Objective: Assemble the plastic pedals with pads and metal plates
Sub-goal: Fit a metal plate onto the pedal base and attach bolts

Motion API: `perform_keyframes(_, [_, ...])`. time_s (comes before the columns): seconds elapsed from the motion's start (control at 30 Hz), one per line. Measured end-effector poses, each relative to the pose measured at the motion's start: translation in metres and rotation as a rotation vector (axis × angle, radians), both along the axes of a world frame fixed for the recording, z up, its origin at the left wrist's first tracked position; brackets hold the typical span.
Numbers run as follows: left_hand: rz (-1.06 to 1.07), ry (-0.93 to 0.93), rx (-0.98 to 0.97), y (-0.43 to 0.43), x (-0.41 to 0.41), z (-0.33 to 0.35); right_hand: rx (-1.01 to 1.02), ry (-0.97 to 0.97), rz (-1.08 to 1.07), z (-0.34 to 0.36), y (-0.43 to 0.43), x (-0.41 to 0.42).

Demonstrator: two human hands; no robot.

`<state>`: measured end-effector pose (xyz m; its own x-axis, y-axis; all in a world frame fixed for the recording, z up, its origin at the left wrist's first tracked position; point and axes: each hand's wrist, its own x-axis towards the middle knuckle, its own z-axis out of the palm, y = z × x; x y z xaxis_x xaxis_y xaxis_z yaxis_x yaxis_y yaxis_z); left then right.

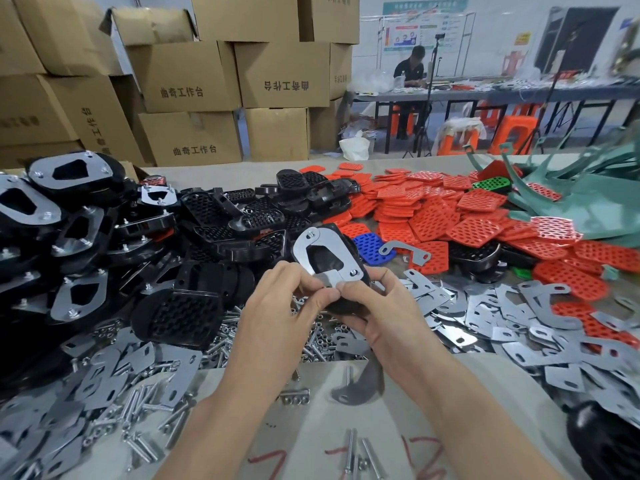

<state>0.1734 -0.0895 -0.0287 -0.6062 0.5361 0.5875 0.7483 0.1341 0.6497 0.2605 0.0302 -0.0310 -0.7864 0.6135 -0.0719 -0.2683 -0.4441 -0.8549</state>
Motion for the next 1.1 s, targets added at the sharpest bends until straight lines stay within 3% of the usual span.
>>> perform_keyframes(0.2, [-0.080, 0.049, -0.019, -0.0004, -0.0014, -0.0002, 0.016, -0.027, -0.018, -0.0018, 0.0011, 0.0000])
perform_keyframes(0.73, [-0.121, -0.432, 0.076, 0.0039, 0.0040, 0.0050, -0.039, 0.003, -0.026, 0.0009, -0.0011, -0.0001])
perform_keyframes(1.1, [-0.135, -0.320, 0.069, 0.0031, 0.0012, 0.0022, 0.009, 0.005, -0.025, -0.0020, 0.0001, 0.0007])
